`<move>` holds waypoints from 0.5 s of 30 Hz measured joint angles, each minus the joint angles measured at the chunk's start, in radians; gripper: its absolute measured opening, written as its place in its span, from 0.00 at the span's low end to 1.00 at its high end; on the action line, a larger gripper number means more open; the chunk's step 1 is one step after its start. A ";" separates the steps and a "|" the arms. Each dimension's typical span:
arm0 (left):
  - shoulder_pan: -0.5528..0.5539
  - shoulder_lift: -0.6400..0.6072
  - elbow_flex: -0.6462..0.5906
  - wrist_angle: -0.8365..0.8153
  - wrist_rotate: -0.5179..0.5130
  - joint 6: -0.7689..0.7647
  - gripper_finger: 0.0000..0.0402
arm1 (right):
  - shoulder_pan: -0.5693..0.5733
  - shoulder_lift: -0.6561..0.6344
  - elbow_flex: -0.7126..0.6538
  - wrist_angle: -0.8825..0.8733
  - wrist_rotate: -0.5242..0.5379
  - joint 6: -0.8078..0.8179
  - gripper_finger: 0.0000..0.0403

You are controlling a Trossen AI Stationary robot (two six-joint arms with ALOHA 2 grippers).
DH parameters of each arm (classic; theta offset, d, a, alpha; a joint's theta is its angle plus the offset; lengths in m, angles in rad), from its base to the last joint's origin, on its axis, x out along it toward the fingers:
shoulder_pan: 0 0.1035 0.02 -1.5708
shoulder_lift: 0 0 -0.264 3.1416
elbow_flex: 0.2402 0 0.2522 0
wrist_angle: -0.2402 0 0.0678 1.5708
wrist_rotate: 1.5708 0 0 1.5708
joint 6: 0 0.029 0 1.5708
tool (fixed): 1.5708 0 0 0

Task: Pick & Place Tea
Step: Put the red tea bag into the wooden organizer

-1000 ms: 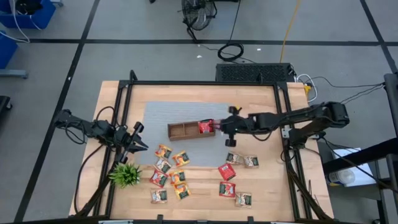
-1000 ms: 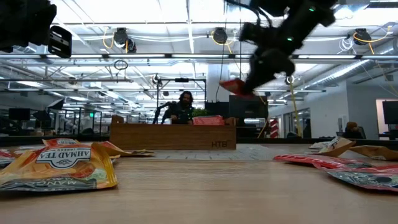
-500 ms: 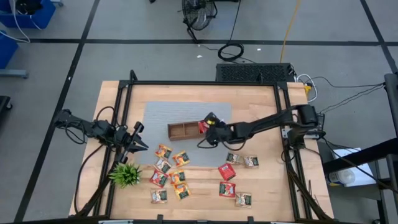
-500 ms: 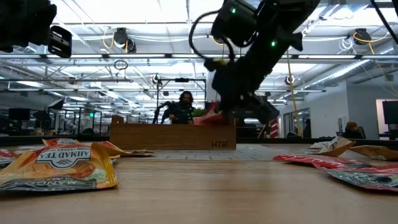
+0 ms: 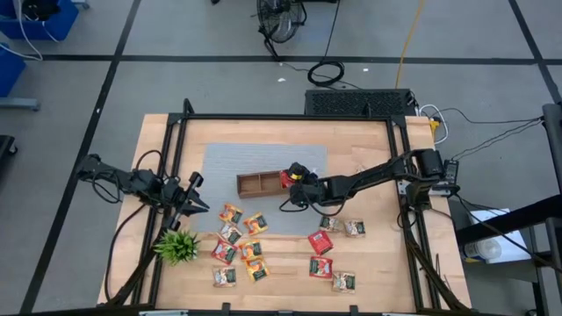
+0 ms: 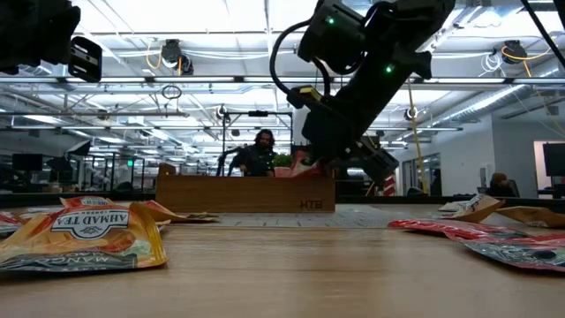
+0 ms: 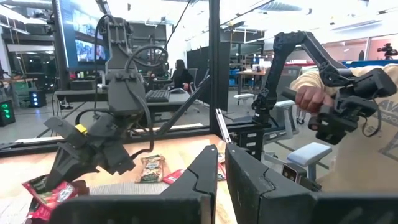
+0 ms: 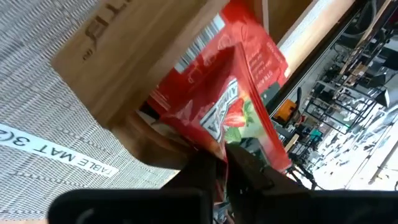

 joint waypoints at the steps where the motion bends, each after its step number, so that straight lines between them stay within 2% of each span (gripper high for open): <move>1: 0.000 0.000 0.000 0.000 0.000 0.000 0.09 | 0.004 0.000 0.000 0.000 0.000 0.000 0.10; 9: 0.000 0.000 0.000 0.000 0.000 0.000 0.09 | 0.021 0.000 0.000 0.045 0.005 0.041 0.27; 15: 0.000 0.000 0.000 0.000 0.000 0.000 0.09 | 0.022 0.000 0.000 0.187 0.110 0.043 0.39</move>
